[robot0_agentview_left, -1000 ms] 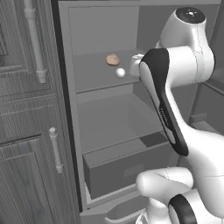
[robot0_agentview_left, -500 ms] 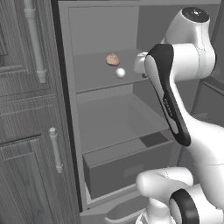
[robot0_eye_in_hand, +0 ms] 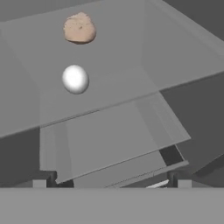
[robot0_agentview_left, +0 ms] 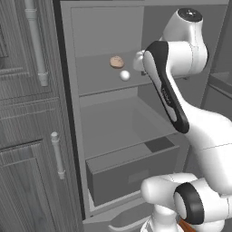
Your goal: Pick the egg and butter from the fridge and place them by the bowl for mixing.
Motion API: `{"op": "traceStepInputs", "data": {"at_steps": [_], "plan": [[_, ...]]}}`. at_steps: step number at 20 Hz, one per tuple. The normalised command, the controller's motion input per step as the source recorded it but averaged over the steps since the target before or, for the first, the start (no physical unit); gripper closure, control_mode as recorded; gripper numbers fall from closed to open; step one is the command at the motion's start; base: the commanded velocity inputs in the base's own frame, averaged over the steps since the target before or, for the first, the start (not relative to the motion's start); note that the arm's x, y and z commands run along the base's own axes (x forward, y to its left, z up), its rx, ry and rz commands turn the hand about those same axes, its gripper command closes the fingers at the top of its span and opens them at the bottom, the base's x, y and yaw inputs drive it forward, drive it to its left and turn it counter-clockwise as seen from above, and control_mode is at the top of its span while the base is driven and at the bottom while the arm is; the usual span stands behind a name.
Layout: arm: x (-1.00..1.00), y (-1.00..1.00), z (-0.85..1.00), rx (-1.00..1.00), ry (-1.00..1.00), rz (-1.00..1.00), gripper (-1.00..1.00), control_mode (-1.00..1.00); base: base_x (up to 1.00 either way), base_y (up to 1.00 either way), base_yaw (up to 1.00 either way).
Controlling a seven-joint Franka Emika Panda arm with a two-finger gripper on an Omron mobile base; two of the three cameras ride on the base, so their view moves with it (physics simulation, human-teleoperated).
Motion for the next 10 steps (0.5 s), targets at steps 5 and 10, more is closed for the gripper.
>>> {"op": "traceStepInputs", "data": {"at_steps": [5,10], "plan": [[0.58,0.01,-0.14,0.00,0.00,0.04,-1.00,-1.00,0.00,0.00,0.00],[0.50,0.09,-0.18,0.00,0.00,0.04,-1.00,-1.00,0.00,0.00,0.00]]}}
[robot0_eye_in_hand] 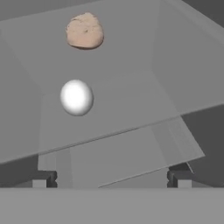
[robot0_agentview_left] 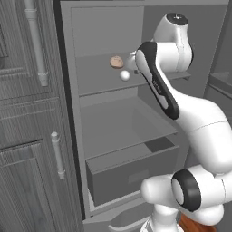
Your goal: Pick the egg and butter from the fridge and place them by the bowl for mixing.
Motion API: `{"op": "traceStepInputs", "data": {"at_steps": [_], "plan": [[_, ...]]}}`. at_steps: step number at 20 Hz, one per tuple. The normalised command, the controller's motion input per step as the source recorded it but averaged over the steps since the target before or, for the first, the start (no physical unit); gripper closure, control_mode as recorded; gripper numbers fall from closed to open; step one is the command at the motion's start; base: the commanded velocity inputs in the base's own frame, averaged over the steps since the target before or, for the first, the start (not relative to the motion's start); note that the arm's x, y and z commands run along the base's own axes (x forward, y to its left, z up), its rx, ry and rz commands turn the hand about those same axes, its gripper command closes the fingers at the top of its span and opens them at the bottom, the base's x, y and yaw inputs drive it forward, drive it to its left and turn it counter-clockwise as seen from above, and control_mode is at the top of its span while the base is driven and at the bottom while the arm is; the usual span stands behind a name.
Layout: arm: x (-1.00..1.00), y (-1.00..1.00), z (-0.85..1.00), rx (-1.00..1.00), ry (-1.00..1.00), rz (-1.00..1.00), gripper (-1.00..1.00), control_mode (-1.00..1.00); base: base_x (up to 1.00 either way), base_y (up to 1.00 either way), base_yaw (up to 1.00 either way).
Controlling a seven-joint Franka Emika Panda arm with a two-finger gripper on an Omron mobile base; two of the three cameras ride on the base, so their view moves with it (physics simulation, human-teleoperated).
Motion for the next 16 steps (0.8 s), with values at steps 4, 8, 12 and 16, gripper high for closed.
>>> {"op": "traceStepInputs", "data": {"at_steps": [4,8,12,16], "plan": [[0.45,0.04,-0.06,0.00,0.00,0.03,-1.00,-1.00,0.00,0.00,0.00],[0.37,0.20,-0.01,0.00,0.00,0.01,-1.00,-1.00,0.00,0.00,0.00],[0.08,0.08,0.00,0.00,0.00,0.00,-1.00,-1.00,0.00,0.00,0.00],[0.00,0.01,0.00,0.00,0.00,0.00,-1.00,-1.00,0.00,0.00,0.00]]}}
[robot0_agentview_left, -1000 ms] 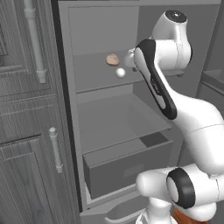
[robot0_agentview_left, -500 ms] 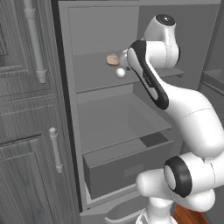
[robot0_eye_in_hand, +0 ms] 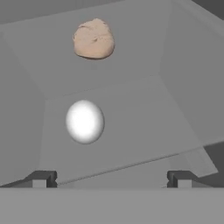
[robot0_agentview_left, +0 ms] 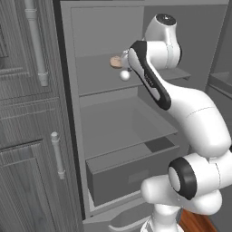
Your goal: Pick the egg and butter from the fridge and place them by the bowl for mixing.
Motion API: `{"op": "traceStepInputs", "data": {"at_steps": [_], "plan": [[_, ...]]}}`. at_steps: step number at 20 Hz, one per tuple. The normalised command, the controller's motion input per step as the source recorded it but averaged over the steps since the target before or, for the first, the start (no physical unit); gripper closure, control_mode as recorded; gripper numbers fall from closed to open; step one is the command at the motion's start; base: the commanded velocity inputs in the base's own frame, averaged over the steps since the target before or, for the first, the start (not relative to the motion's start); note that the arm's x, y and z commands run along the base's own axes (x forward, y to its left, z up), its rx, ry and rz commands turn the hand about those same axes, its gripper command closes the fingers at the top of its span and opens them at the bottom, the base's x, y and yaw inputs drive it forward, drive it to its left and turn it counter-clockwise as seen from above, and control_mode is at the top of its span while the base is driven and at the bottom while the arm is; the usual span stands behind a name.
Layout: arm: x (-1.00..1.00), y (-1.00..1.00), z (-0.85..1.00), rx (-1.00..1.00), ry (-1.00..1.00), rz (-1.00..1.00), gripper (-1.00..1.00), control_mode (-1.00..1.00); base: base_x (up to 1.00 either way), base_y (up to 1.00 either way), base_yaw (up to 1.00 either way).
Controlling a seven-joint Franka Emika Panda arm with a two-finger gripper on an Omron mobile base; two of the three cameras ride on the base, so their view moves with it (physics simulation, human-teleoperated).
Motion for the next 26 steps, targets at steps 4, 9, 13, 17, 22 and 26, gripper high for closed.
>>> {"op": "traceStepInputs", "data": {"at_steps": [4,9,13,17,22,26], "plan": [[0.06,0.27,-0.02,0.00,-0.02,0.00,-1.00,-1.00,0.00,0.00,0.00],[0.05,0.25,-0.06,0.00,-0.02,0.00,-1.00,-1.00,0.00,0.00,0.00],[0.04,0.04,-0.08,0.00,-0.03,0.00,-1.00,-1.00,0.00,0.00,0.00],[0.08,0.00,-0.06,0.00,-0.01,0.00,-1.00,-1.00,0.00,0.00,0.00],[0.11,0.00,-0.15,0.00,0.00,0.00,-1.00,-1.00,0.00,0.00,0.00],[0.25,0.01,-0.19,0.00,0.00,0.00,-1.00,-1.00,0.00,0.00,0.00]]}}
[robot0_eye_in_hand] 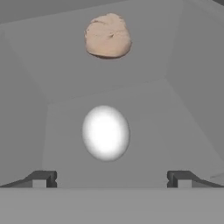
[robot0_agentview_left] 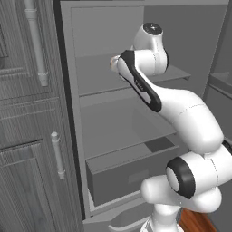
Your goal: Pick the egg and butter from the fridge and place them by the bowl for mixing.
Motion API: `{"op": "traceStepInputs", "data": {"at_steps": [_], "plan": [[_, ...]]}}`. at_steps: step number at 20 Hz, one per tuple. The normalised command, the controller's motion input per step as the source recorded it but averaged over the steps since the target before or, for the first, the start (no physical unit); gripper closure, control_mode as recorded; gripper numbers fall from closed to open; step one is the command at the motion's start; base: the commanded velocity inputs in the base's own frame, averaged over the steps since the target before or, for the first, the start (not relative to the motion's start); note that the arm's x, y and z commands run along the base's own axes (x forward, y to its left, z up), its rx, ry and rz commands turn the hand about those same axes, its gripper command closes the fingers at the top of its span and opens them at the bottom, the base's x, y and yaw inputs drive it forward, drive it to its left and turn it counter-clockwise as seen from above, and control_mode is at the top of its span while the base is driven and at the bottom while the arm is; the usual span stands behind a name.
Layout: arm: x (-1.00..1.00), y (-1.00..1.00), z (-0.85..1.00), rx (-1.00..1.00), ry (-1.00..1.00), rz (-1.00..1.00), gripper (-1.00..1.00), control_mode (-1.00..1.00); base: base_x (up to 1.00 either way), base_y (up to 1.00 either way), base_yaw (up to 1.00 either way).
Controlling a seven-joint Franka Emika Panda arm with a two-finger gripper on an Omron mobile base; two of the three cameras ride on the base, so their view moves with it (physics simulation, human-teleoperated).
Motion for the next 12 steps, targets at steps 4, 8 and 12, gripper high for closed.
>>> {"op": "traceStepInputs", "data": {"at_steps": [4,8,12], "plan": [[0.34,0.04,-0.13,0.00,0.00,0.00,-1.00,-1.00,0.00,0.00,0.00],[0.41,0.06,-0.10,0.00,0.00,0.00,-1.00,-1.00,0.00,0.00,0.00],[0.44,0.10,-0.06,0.00,0.00,0.00,-1.00,-1.00,0.00,0.00,0.00]]}}
